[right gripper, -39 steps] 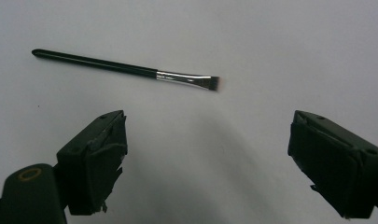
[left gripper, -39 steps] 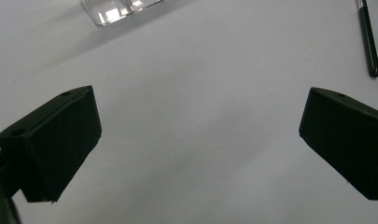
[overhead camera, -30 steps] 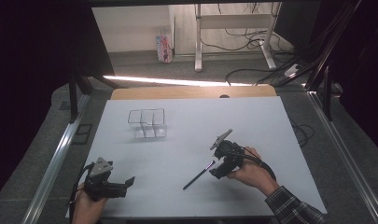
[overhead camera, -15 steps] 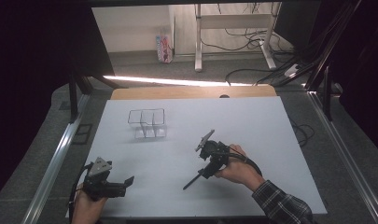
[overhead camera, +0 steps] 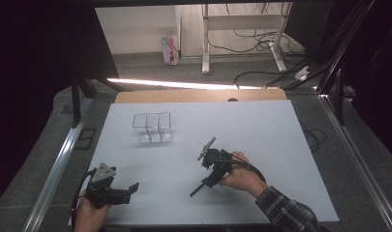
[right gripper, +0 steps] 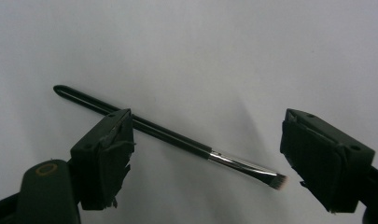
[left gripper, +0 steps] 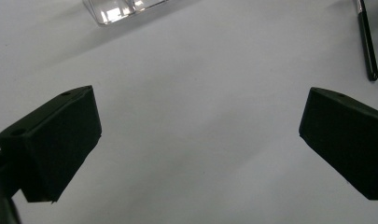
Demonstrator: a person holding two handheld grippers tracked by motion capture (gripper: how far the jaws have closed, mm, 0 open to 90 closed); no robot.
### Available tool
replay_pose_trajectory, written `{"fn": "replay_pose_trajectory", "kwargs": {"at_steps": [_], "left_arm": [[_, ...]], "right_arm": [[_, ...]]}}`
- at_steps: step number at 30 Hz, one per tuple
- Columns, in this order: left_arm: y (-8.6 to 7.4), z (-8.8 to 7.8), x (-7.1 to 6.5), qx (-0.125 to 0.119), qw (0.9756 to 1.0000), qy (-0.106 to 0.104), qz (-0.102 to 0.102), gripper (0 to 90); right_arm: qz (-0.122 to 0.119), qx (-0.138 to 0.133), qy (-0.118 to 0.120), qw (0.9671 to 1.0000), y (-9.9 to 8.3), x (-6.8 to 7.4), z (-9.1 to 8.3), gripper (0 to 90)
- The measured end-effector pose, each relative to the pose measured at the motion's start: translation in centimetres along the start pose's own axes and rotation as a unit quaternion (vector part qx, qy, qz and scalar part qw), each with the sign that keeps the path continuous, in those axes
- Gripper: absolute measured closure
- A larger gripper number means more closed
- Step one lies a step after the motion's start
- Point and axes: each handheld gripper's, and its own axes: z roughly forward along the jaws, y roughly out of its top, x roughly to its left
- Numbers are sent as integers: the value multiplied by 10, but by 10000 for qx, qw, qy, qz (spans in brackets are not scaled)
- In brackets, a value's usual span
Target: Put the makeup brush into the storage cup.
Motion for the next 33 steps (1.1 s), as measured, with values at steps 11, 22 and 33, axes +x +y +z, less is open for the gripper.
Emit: {"fn": "replay_pose_trajectory", "kwargs": {"at_steps": [11, 22, 33], "left_arm": [[0, 0, -1, 7, 10000, -3, 6, 0], [0, 1, -1, 11, 10000, -30, 29, 0], [2, 2, -5, -28, 9998, -150, 138, 5]], "right_arm": [[-166, 129, 127, 9997, -9, 1, 16, 173], [-473, 602, 323, 9965, -3, 5, 8, 840], [-153, 244, 473, 9985, -10, 1, 3, 841]]}}
